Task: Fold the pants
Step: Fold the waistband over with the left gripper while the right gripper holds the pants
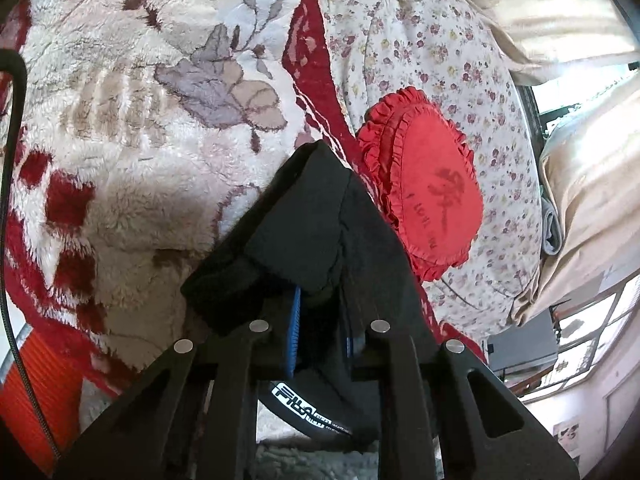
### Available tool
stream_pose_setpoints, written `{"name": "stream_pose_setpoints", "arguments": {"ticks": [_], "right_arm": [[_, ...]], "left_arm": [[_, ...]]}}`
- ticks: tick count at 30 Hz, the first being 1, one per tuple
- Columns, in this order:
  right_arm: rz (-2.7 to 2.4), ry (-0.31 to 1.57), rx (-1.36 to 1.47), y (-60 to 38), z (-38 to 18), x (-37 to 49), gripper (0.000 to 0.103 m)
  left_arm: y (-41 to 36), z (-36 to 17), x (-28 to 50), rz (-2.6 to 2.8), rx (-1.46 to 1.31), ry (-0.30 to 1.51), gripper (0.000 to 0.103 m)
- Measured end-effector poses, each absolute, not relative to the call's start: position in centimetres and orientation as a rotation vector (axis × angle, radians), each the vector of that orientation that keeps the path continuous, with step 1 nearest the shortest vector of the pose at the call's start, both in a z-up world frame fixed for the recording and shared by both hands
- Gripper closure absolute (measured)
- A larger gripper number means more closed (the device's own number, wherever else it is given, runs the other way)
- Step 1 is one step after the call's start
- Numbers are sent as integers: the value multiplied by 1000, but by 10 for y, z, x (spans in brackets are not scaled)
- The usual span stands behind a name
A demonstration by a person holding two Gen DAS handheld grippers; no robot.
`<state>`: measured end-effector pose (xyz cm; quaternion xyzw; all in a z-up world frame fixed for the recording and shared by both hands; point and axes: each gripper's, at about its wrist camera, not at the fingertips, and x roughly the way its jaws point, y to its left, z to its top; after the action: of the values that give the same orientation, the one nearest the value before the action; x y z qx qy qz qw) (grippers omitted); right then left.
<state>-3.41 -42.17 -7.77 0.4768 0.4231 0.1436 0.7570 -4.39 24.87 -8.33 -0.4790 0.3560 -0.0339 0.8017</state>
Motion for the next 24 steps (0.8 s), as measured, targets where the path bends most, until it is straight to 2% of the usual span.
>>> {"name": "stream_pose_setpoints", "arguments": {"ticks": [7,9,12,19,20,21,24], "right_arm": [[260,916,1118,-427,-89,-31,89],[249,906,1110,-430,-87,-38,78],[236,886,1116,-436,-87,-43,71],[255,889,1094,-436,-91,-24,71],[271,891,1059,-432,-89,-23,79],[282,891,1011,-428,-83,-22,91],[292,841,915,-423,-61,-28,95]], "left_arm": [[248,-84,-44,-86,-1031,765,88],[249,-86,-45,-86,-1038,768,88],[247,-88,-44,-84,-1039,777,88],[245,-86,-46,-64,-1003,787,89],[244,-83,-46,-61,-986,789,94],[242,-79,-46,-60,-964,791,95],[245,-62,-52,-74,-944,760,96]]}}
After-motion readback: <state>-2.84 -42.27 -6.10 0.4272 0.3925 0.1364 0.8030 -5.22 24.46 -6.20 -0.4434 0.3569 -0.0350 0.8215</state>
